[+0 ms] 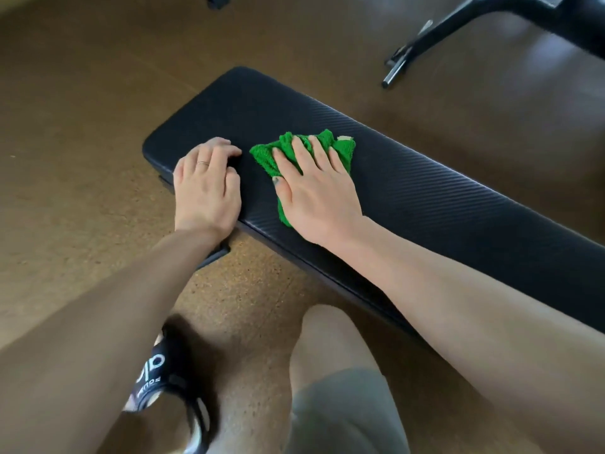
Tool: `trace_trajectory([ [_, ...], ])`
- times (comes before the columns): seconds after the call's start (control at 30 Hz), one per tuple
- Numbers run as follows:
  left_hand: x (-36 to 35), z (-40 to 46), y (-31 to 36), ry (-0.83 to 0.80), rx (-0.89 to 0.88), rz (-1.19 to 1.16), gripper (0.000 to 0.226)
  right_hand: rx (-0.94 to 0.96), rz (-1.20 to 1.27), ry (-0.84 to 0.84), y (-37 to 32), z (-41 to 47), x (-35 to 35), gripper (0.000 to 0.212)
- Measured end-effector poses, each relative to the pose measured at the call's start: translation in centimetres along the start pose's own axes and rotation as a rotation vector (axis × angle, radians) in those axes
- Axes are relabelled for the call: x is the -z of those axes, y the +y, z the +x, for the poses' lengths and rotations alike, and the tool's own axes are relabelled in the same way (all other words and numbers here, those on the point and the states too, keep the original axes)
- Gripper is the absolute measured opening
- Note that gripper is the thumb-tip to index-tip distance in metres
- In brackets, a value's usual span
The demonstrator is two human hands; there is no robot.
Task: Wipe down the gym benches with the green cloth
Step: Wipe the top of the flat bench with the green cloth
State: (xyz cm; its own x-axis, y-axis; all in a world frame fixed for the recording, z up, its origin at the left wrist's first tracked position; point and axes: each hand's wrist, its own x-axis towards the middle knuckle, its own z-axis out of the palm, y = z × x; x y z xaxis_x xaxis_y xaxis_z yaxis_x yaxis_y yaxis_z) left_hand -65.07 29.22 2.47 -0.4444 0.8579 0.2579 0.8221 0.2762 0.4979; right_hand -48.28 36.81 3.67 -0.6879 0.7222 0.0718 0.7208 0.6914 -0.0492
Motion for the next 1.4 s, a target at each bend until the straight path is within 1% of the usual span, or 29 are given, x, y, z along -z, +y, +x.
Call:
trace_trajectory([
  [0.07, 0.5, 0.0, -0.7, -0.036, -0.015, 0.003, 0.038, 0.042, 0.01, 0.01, -0.4, -1.4, 0.3, 0.06],
  [0.17, 1.2, 0.5, -1.3, -0.171, -0.006, -0.043, 0.036, 0.159, 0.018, -0.02, -0.7, -6.3, 1.1, 0.056],
  [0.27, 1.5, 1.0, -1.4, -0.255, -0.016, -0.011, 0.035, 0.312, -0.062, -0.056, 0.5, -11.1, 1.5, 0.063],
  [0.37, 1.8, 1.4, -1.3, -0.325, -0.035, 0.028, 0.039, 0.403, -0.141, -0.002, 1.3, -11.4, 1.3, 0.061],
  [0.43, 1.8, 1.6, -1.4, -0.355, -0.031, 0.013, 0.039, 0.434, -0.17, 0.001, -0.1, -9.6, 0.8, 0.057],
  [0.6, 2.1, 1.9, -1.4, -0.371, -0.001, -0.088, 0.038, 0.395, -0.168, 0.057, -5.4, -3.9, -0.3, 0.054],
  [0.67, 2.3, 1.9, -1.3, -0.382, 0.03, -0.176, 0.037, 0.407, -0.156, 0.041, -5.1, -4.3, -0.2, 0.058],
  [0.73, 2.8, 1.9, -1.5, -0.382, 0.032, -0.207, 0.037, 0.422, -0.176, 0.025, -3.1, -6.9, 0.1, 0.06],
  [0.83, 3.6, 2.5, -3.0, -0.384, -0.076, -0.097, 0.038, 0.425, -0.209, 0.036, 0.7, -12.1, 0.8, 0.054],
  [0.9, 3.5, 2.8, -4.3, -0.342, -0.168, 0.005, 0.036, 0.424, -0.192, 0.015, 2.3, -13.8, 1.1, 0.047],
  [1.0, 2.3, 2.7, -4.8, -0.212, -0.232, 0.062, 0.032, 0.433, -0.132, -0.072, 2.2, -11.9, 1.6, 0.047],
  [1.1, 1.7, 2.6, -5.2, -0.159, -0.264, 0.058, 0.032, 0.45, -0.076, -0.087, 0.6, -7.7, 1.4, 0.048],
  [1.17, 1.6, 2.8, -5.3, -0.147, -0.266, 0.065, 0.032, 0.429, -0.046, -0.061, -0.6, -5.4, 0.9, 0.049],
  [1.27, 1.6, 2.7, -5.3, -0.146, -0.246, 0.103, 0.033, 0.314, -0.001, -0.044, -2.3, -4.0, 0.6, 0.054],
  [1.33, 1.8, 2.6, -5.1, -0.161, -0.22, 0.106, 0.034, 0.233, 0.018, -0.049, -2.7, -5.5, 0.6, 0.056],
  [1.4, 2.0, 2.5, -4.5, -0.186, -0.166, 0.078, 0.035, 0.211, -0.001, -0.08, -2.0, -8.7, 0.9, 0.057],
])
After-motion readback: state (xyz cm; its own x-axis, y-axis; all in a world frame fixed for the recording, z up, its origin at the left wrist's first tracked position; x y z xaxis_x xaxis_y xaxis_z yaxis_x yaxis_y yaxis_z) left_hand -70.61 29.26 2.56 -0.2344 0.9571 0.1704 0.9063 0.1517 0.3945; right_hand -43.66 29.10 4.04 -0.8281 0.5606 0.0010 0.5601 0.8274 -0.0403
